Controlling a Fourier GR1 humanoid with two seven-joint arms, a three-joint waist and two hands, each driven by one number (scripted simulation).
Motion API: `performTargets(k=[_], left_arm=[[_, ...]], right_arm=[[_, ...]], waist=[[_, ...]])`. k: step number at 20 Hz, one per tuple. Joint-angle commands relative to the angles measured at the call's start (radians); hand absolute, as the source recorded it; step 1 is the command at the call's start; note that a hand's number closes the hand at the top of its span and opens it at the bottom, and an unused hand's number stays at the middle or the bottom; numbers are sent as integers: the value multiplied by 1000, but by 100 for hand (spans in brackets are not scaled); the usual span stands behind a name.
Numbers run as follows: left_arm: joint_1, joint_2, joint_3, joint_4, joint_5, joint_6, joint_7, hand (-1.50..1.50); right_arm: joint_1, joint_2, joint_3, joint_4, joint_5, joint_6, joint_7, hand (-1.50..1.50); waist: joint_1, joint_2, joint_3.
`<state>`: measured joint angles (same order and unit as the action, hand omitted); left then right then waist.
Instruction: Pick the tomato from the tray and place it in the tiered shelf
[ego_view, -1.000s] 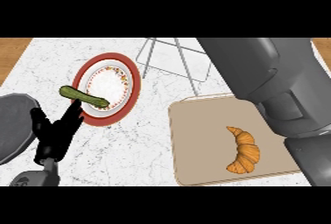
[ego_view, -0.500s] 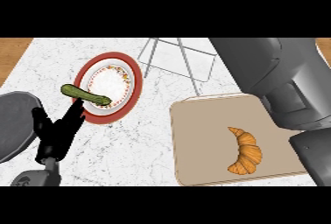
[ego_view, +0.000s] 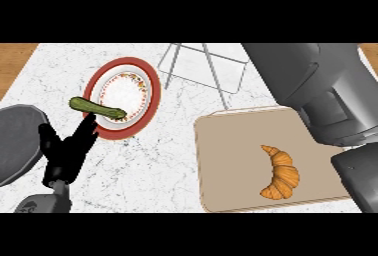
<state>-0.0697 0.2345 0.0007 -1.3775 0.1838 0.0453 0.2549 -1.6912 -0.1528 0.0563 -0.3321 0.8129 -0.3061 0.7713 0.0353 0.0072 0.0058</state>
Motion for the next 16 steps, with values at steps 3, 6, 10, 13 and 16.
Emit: performTargets(k=[3, 6, 10, 13, 16], left_arm=[[19, -15, -12, 39, -7, -13, 3, 0], [-11, -19, -8, 32, -7, 3, 33, 0], [-28, -8, 5, 39, 1, -6, 58, 0], [-2, -17, -4, 31, -10, -5, 37, 0], [-35, -52, -21, 66, -37, 25, 21, 0]], right_arm=[[-24, -1, -39, 9, -5, -70, 45, 150], [-34, -13, -80, -11, -22, -174, 86, -150], [0, -38, -144, -48, -77, -234, 16, -150], [-14, -43, -187, -76, -111, -290, -6, -150], [-18, -15, -226, -100, -137, -385, -13, -150]], waist=[[-1, 4, -7], [-2, 5, -7], [-5, 5, -7], [-2, 5, -7], [-5, 8, -7]])
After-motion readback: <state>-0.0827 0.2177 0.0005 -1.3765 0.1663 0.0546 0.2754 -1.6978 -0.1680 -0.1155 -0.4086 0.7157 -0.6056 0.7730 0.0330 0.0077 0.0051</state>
